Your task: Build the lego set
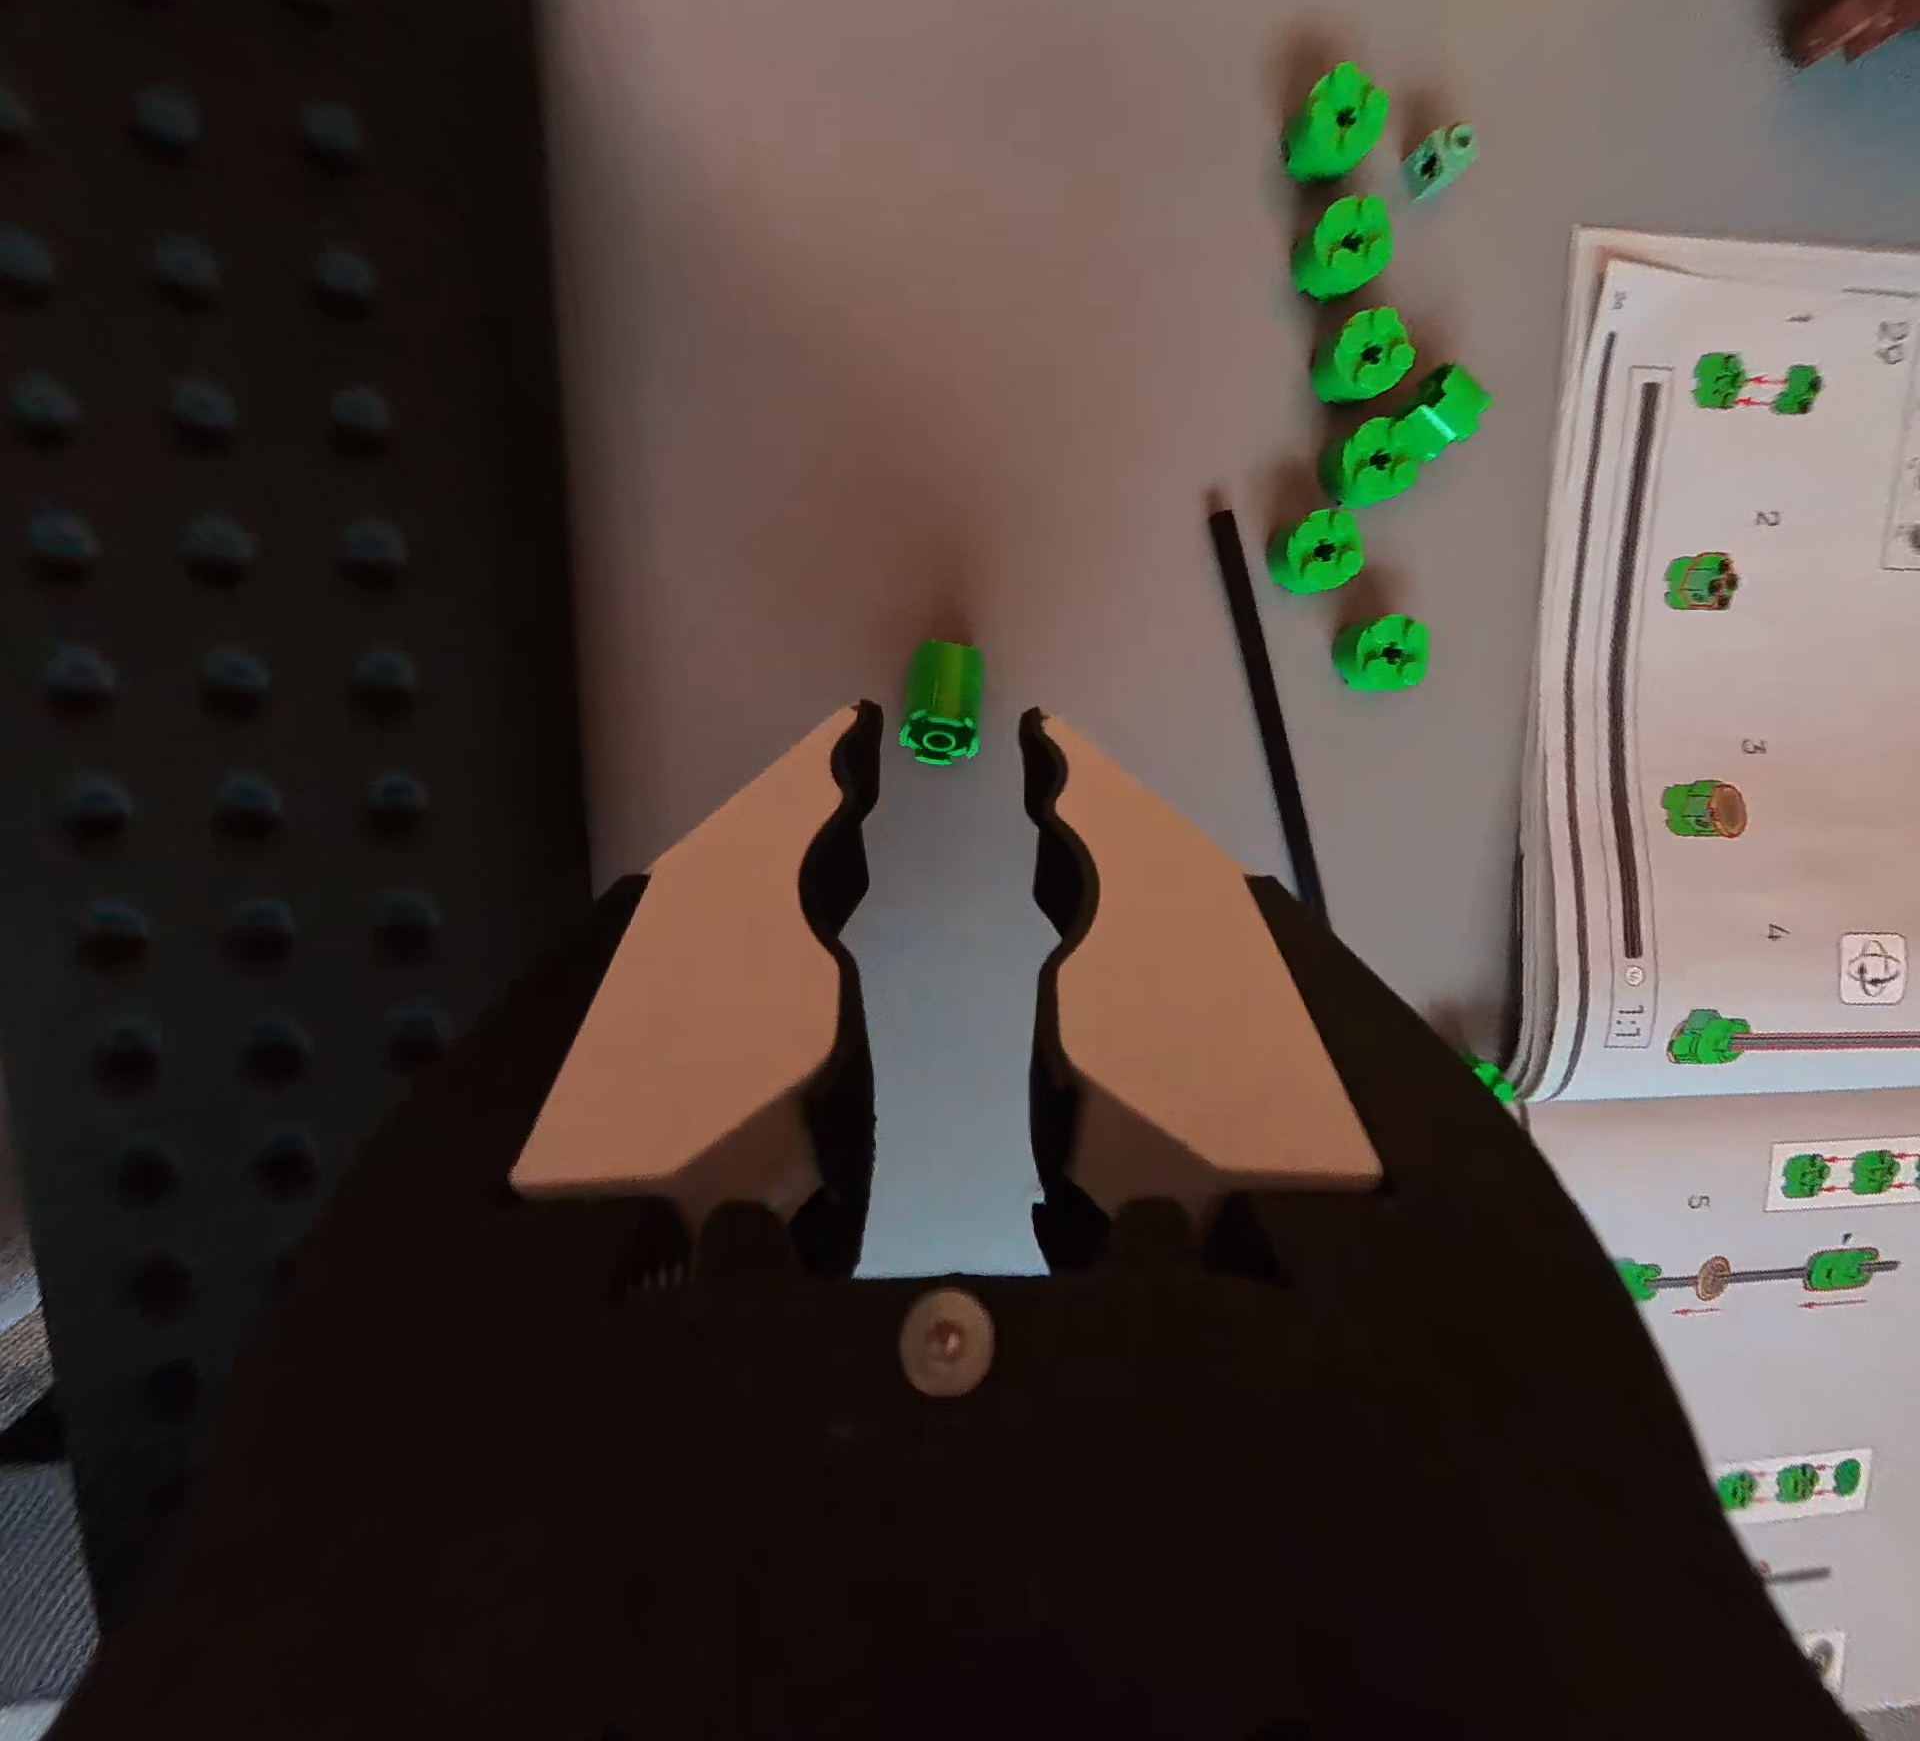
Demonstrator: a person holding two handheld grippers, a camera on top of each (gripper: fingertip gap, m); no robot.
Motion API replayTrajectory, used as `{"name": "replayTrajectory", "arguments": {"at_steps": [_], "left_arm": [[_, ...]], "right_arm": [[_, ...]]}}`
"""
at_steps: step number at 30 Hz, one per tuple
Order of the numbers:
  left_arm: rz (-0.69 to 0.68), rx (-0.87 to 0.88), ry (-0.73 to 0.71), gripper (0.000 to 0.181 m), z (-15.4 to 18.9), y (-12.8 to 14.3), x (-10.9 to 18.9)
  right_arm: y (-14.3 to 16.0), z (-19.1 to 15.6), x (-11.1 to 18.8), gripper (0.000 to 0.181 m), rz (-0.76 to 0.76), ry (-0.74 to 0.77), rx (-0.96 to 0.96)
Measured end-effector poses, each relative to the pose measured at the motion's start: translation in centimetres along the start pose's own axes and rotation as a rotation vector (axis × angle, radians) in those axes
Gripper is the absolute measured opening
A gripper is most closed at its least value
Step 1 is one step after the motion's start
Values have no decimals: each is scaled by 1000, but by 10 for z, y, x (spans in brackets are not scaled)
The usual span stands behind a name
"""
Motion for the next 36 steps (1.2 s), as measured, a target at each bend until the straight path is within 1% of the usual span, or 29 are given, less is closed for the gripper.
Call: {"name": "replayTrajectory", "arguments": {"at_steps": [2,3,4,12,16,23,25,28,30,32,33,34,36], "left_arm": [[-8,2,-2,5,-3,3,2],[-11,6,0,5,-4,4,3],[-15,11,4,5,-5,5,3],[-43,47,41,5,-9,11,5],[-41,49,38,5,-10,11,4],[-48,48,44,5,-6,12,2],[-48,47,44,5,-6,11,2],[-49,47,43,5,-5,11,2],[-53,50,50,5,-5,12,2],[-63,67,76,5,-5,15,0],[-71,90,102,5,-3,17,-2],[-73,126,140,5,-1,18,-4],[-62,227,262,5,9,14,-9]], "right_arm": [[0,0,-2,24,-16,1,3],[0,0,-3,19,-13,2,8],[0,1,-3,19,-8,15,9],[5,4,-3,23,34,9,-13],[3,3,0,20,98,-1,-7],[6,5,-5,20,117,-9,-18],[7,5,-6,14,123,-2,-6],[7,5,-3,14,160,4,-10],[5,4,6,14,274,-41,-50],[-1,1,25,14,513,-161,-137],[-5,-1,38,14,668,-272,-195],[-10,-5,55,14,835,-418,-254],[-15,-9,88,13,1121,-727,-349]]}}
Point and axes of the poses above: each gripper's, where its closed fingertips meet, x back along the fingers, y out of its underside, z = x × y across the jaws, the point moved 4 cm from there along x, back along the fingers, and after that the axes turned 13 degrees about -y, right-handed, at the moved point
